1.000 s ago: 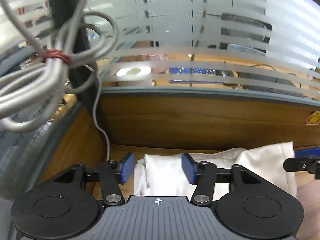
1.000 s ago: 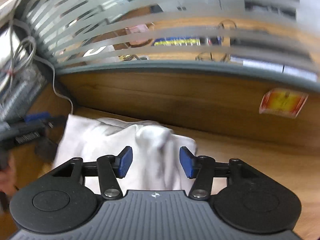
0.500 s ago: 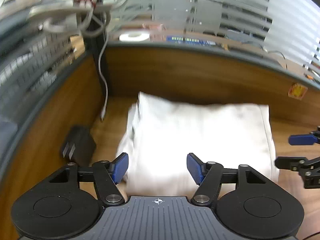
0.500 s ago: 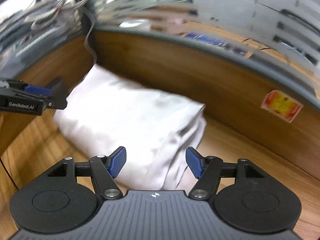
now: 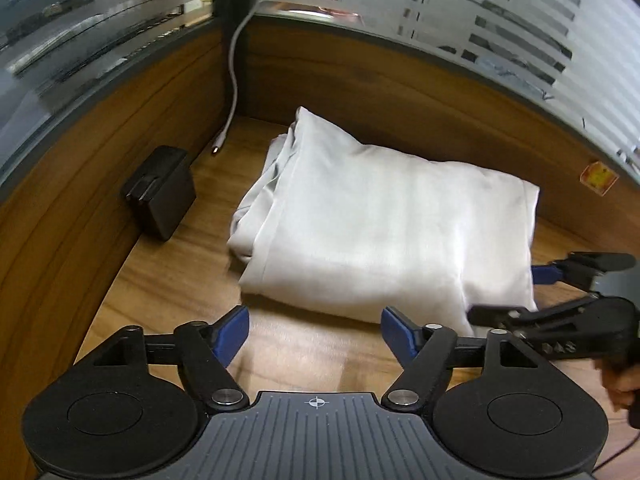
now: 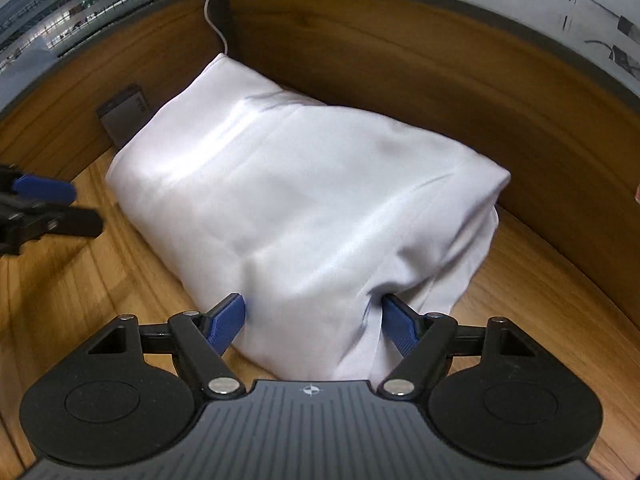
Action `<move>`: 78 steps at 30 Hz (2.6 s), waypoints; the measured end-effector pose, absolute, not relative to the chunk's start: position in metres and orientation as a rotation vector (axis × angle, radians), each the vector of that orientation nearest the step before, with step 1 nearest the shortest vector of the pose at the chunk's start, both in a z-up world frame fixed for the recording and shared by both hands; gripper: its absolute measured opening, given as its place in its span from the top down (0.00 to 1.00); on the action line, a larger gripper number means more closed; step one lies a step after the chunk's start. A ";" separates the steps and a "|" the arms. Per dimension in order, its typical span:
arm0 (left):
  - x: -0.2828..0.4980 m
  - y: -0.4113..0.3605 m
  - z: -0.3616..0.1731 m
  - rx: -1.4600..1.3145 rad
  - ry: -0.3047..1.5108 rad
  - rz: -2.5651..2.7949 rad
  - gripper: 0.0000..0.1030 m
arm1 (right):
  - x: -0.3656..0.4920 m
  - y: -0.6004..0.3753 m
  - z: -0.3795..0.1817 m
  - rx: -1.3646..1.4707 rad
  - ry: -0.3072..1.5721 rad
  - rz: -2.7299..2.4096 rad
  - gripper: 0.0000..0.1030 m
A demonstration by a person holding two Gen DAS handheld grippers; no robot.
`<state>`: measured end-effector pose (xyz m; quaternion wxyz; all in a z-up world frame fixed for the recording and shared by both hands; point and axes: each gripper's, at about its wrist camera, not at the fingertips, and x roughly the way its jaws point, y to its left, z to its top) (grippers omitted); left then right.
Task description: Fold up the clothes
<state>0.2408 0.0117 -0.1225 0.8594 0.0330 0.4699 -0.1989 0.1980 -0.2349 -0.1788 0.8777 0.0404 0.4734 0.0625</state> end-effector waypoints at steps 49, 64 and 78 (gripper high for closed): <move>0.142 0.042 -0.073 0.064 0.888 -0.352 0.00 | 0.127 -0.204 -0.095 0.192 0.870 -0.033 0.19; 0.107 0.035 -0.049 0.114 0.888 -0.380 0.00 | 0.057 -0.189 -0.048 0.204 0.818 -0.097 0.15; 0.067 0.042 -0.043 0.103 0.878 -0.374 0.00 | -0.008 -0.157 -0.041 0.208 0.798 -0.108 0.11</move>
